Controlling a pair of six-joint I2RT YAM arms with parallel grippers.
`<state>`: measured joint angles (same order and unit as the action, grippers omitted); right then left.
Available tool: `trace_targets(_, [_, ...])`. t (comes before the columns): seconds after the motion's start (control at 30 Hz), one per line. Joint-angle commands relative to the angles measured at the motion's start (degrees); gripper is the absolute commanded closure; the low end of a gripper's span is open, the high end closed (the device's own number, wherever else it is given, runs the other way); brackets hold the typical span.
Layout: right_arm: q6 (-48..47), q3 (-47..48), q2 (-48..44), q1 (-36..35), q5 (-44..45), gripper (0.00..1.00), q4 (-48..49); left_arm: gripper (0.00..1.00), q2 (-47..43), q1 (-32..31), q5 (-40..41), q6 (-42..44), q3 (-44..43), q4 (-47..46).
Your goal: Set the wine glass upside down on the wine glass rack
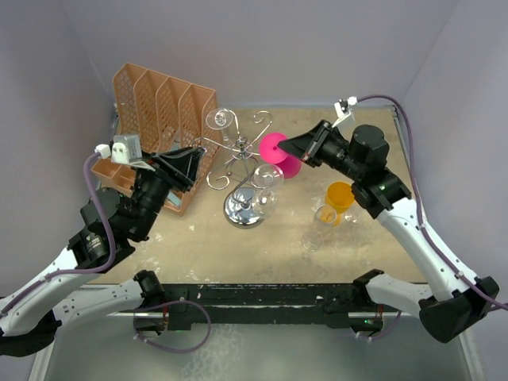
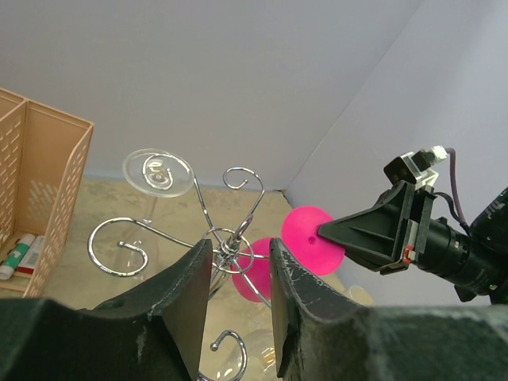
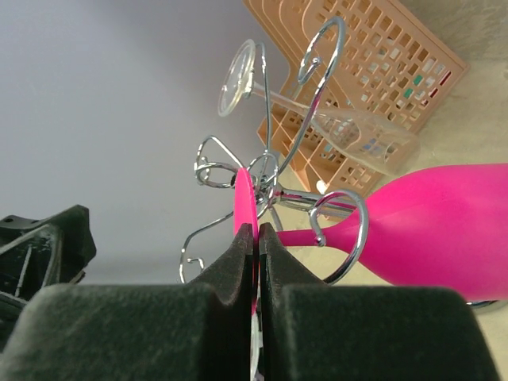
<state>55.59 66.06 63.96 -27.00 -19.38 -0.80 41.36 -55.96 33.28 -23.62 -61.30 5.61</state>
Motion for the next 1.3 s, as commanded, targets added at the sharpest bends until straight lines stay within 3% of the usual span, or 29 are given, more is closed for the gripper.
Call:
trace_targets(0.0, [3.6,0.0,-4.2,-0.3,4.8,1.00,0.5,0.68,-0.1,-0.2,-0.6,-1.2,-1.3,-1.4])
trace_targets(0.37, [5.2,2.6,-5.2,-0.3,14.5,1.00,-6.7,0.68,0.4,-0.2,-2.9,-2.3,-1.4,-1.9])
trace_targets(0.7, [4.3,2.8,-3.4,-0.3,17.5,0.98,-3.3,0.68,1.7,-0.2,-0.8,-4.3,-3.0,0.3])
trace_targets(1.03, [2.3,5.3,0.3,-0.3,15.9,0.78,-2.7,0.67,1.0,-0.2,0.8,-4.1,-3.7,1.8])
trace_targets(1.27, [-1.0,7.2,0.5,-0.3,13.8,0.55,-3.4,0.67,0.8,-0.2,2.5,-3.9,-4.8,3.6])
